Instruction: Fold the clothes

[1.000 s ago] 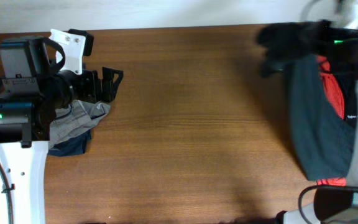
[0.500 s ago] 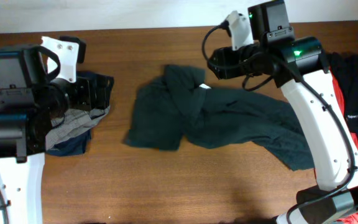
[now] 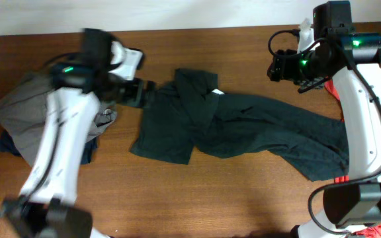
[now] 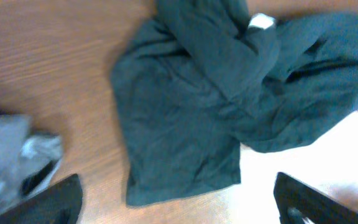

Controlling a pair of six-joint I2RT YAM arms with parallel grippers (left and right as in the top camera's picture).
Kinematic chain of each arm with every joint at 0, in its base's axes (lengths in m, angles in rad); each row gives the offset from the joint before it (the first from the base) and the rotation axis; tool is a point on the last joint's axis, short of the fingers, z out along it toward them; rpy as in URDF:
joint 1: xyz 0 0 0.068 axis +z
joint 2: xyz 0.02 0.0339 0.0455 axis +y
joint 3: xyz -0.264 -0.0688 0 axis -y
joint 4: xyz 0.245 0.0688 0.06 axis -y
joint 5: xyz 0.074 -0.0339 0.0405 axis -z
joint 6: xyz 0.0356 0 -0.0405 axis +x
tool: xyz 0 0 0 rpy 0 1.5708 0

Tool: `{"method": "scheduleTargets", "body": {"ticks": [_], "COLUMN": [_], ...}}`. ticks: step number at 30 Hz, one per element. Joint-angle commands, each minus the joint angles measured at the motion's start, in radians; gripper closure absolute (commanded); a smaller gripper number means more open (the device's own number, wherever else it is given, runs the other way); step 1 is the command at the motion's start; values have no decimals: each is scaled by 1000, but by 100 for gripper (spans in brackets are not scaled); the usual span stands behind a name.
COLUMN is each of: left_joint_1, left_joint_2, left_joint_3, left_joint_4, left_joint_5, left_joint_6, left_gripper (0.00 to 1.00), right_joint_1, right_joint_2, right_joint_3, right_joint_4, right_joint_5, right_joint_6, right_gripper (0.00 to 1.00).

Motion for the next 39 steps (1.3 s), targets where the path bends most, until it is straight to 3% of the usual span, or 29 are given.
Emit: {"method": "scheduleTargets", "body": {"ticks": [1,6,13,20,24,26,34,39], "left_joint_1": [-50,-56,-40,-39,-32,-23,40,65], "left_joint_2": [110,241,410,530,539,539,539,539], "left_joint_3": [13,13,13,13,8,-3,-56,-56], "left_joint_4": [33,19,50,17,-18,-30,-107,-142], "left_joint_5": [-80,-184,-216,-216,-247,-256,-256,-256], "left_joint_6": [51,-21,-24,-24,-63,-78,-104,-130], "left_gripper": [29,28,25,54,80,100,100,100], "right_joint_1": [-13,-13,-13,-8,23,53,212,279], "right_joint_2": [14,23,55,109,157,187,346,457], "right_joint_3": [-22,-29,-29,-29,-32,-35,-42,-42], "right_joint_4": [-4,-21,-25,-26,-21,-5,134,181], "right_joint_5": [-2,-2,-2,-94,-138,-161,-212,-219], "right_joint_6": [10,6,7,-42,-60,-85,-120,-45], "right_gripper": [19,15,14,12,12,12,24,28]}}
